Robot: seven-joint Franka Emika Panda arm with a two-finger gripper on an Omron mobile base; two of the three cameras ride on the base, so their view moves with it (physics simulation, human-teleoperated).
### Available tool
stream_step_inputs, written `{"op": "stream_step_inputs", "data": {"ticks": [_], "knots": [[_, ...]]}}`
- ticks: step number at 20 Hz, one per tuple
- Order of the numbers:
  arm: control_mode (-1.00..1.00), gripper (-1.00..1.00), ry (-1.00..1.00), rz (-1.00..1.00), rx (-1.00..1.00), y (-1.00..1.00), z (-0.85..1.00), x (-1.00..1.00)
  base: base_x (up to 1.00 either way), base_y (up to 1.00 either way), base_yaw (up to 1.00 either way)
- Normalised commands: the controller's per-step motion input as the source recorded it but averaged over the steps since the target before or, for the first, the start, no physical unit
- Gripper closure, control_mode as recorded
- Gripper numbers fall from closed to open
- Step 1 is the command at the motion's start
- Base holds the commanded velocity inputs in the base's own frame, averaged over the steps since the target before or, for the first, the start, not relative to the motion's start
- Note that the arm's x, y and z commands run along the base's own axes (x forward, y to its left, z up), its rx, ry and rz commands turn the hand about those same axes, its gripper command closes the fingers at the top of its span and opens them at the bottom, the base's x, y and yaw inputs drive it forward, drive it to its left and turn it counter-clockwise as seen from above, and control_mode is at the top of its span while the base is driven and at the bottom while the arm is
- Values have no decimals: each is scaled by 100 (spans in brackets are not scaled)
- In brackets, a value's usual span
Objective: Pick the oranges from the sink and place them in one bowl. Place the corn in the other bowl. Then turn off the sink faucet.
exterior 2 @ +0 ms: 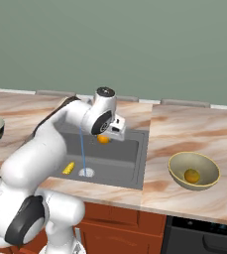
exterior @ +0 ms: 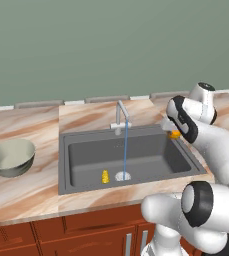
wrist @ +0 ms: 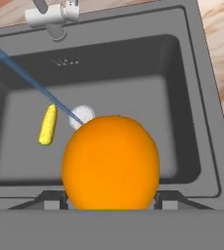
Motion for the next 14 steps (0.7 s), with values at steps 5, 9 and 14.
{"op": "stream_step_inputs", "data": {"ticks": [5,9,14], "knots": [[-100,100,5,-2,-8,0,27,-37,0,0,0],[-100,100,0,-7,-9,-16,24,-38,0,0,0],[-100,100,3,-13,-7,-62,22,-31,0,0,0]]}}
